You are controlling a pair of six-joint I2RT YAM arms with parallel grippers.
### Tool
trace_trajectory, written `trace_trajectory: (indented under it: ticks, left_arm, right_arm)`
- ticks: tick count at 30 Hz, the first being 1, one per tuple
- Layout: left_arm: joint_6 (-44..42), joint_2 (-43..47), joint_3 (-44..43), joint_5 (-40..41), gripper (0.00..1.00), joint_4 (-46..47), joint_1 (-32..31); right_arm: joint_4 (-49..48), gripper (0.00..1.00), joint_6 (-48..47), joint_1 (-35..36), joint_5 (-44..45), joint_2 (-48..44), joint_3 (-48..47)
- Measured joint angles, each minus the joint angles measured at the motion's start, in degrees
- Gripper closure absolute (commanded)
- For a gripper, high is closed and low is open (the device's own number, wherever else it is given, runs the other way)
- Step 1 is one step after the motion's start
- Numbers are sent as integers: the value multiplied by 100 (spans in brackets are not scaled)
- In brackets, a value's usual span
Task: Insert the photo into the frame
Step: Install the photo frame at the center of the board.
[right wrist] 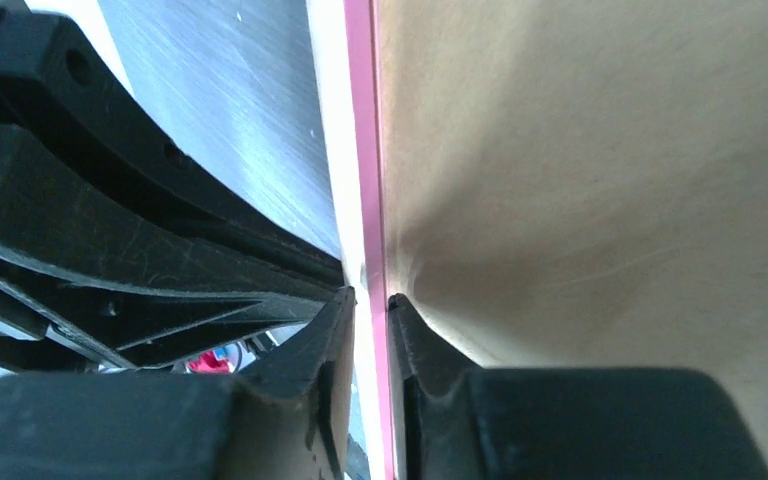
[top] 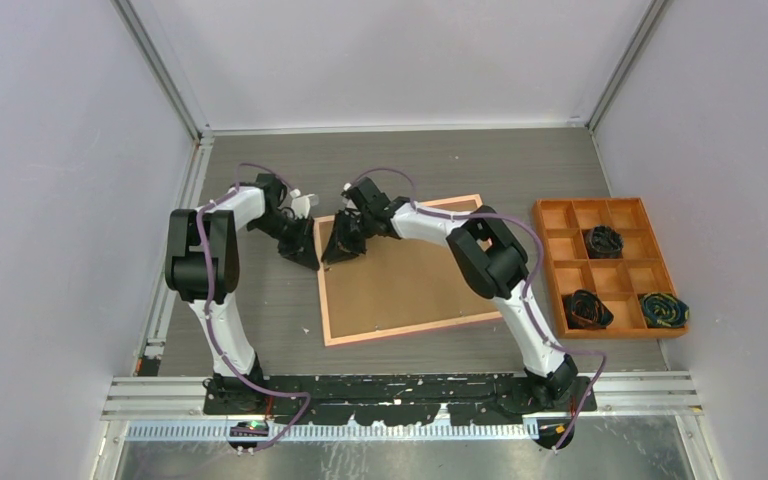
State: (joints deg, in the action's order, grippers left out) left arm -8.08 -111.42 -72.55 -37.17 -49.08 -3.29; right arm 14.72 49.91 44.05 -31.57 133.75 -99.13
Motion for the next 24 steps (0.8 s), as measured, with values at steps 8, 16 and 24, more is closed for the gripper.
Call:
trace_trajectory:
  ticks: [8, 16, 24]
  left_arm:
    - [-105, 0, -61, 63, 91, -42, 9]
    - [-114, 0, -61, 59, 91, -33, 11]
    - [-114, 0, -61, 57, 91, -26, 13]
  right_arm:
    - [-627, 68, 302, -188, 210, -400, 804]
    - [-1353, 68, 756, 81, 249, -590, 1392]
    - [-1360, 74, 1010, 247, 498, -588, 1397]
